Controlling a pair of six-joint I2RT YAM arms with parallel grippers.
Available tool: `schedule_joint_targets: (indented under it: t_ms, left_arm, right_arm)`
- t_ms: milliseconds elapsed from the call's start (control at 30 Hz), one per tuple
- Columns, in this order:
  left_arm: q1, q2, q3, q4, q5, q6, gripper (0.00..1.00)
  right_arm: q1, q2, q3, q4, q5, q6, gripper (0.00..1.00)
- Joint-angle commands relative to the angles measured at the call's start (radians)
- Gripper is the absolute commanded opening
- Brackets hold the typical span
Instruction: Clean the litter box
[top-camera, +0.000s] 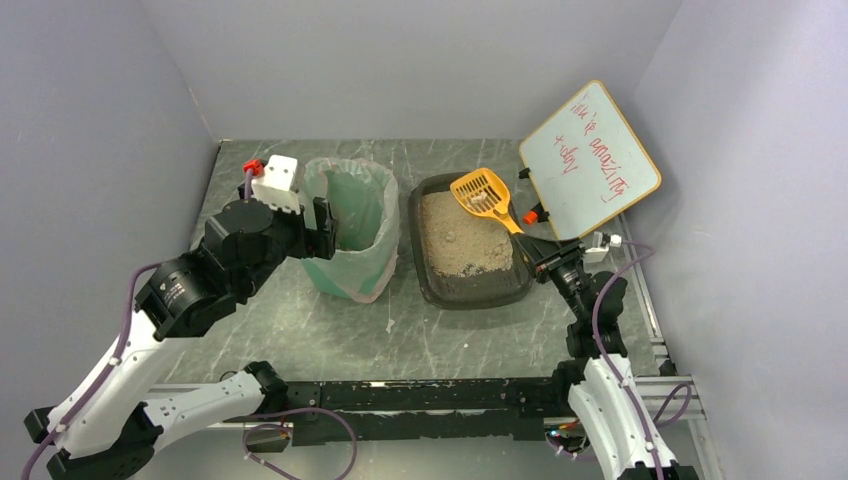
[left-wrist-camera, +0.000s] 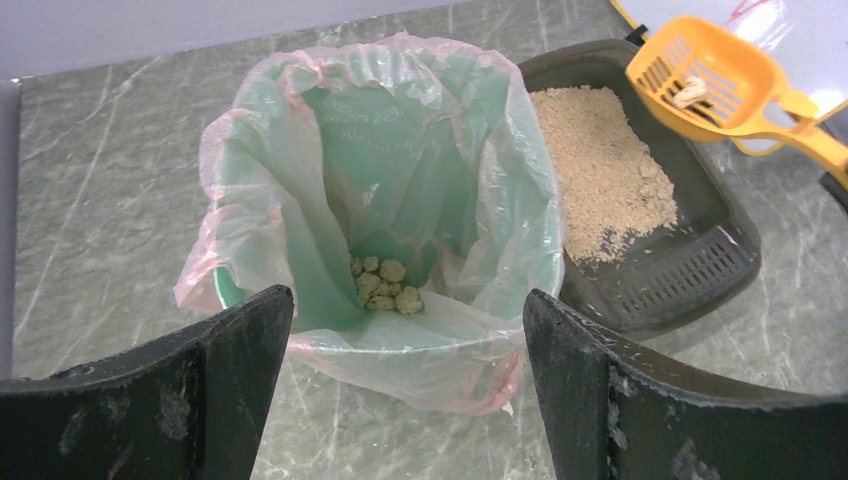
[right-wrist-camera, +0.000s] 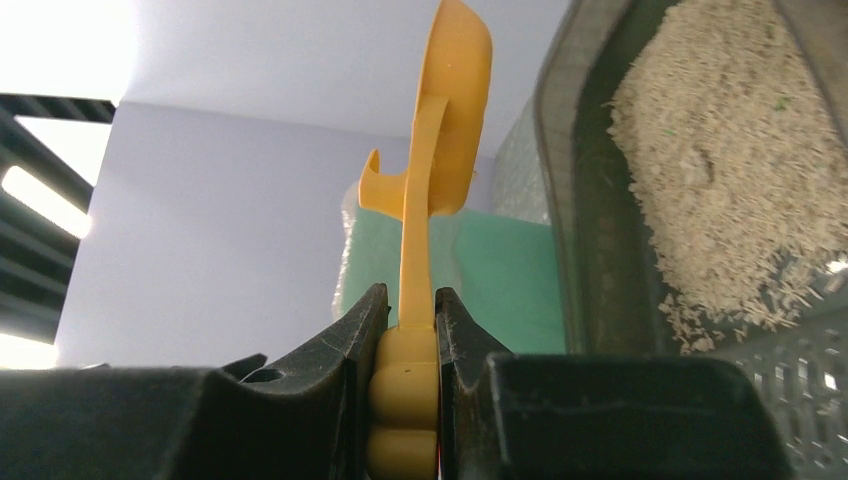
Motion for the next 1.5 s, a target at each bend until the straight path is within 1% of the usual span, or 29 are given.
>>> schedule_joint_targets:
  t_ms: [0, 133, 233, 433, 600, 700, 867, 900, 1100, 1167, 1233, 1300, 1367, 1467]
  left_arm:
    - [-0.004, -0.005, 0.017, 0.007, -0.087, 0.015, 0.91]
    - [-0.004, -0.012, 0.032, -0.009, -0.15, 0.013, 0.93]
    - [-0.004, -0.019, 0.037, -0.011, -0.178, 0.005, 0.95]
    - [-0.004, -0.031, 0.04, -0.01, -0.188, -0.002, 0.95]
    - [-0.004, -0.044, 0.048, -0.017, -0.187, -0.002, 0.95]
    - [-0.004, -0.046, 0.057, -0.025, -0.188, -0.003, 0.95]
    - [-0.004, -0.055, 0.057, -0.03, -0.186, -0.003, 0.95]
    - [-0.004, -0.057, 0.057, -0.032, -0.189, -0.003, 0.95]
    - [-0.004, -0.058, 0.052, -0.03, -0.192, 0.005, 0.95]
    - [-0.004, -0.059, 0.051, -0.028, -0.195, 0.007, 0.95]
    - [-0.004, -0.056, 0.051, -0.027, -0.195, 0.008, 0.95]
    - [-0.004, -0.056, 0.048, -0.025, -0.194, 0.009, 0.95]
    - [-0.003, -0.058, 0.043, -0.022, -0.195, 0.009, 0.95]
    - [-0.004, -0.062, 0.037, -0.022, -0.2, 0.011, 0.95]
  right_arm:
    - [0.0, 0.018, 0.12, 0.079, -0.068, -0.045, 0.0]
    - [0.016, 0.057, 0.205, 0.081, -0.104, -0.063, 0.0]
    - [0.072, 0.104, 0.277, 0.079, -0.092, -0.093, 0.0]
    - [0.277, 0.239, 0.504, -0.028, -0.016, -0.23, 0.0]
    - [0.402, 0.369, 0.656, -0.099, -0.007, -0.336, 0.0]
    - [0.494, 0.452, 0.751, -0.186, 0.022, -0.432, 0.0]
    - [0.636, 0.586, 0.943, -0.42, 0.154, -0.71, 0.0]
    - [0.66, 0.608, 0.984, -0.488, 0.186, -0.766, 0.0]
    - [0.789, 0.718, 1.204, -0.696, 0.372, -1.068, 0.0]
    - [0.845, 0.769, 1.302, -0.79, 0.431, -1.174, 0.0]
    - [0.918, 0.82, 1.395, -0.873, 0.526, -1.28, 0.0]
    - [1.02, 0.862, 1.46, -0.933, 0.655, -1.385, 0.0]
    - [1.089, 0.895, 1.505, -0.969, 0.751, -1.481, 0.0]
    - [1.16, 0.931, 1.551, -0.997, 0.862, -1.588, 0.0]
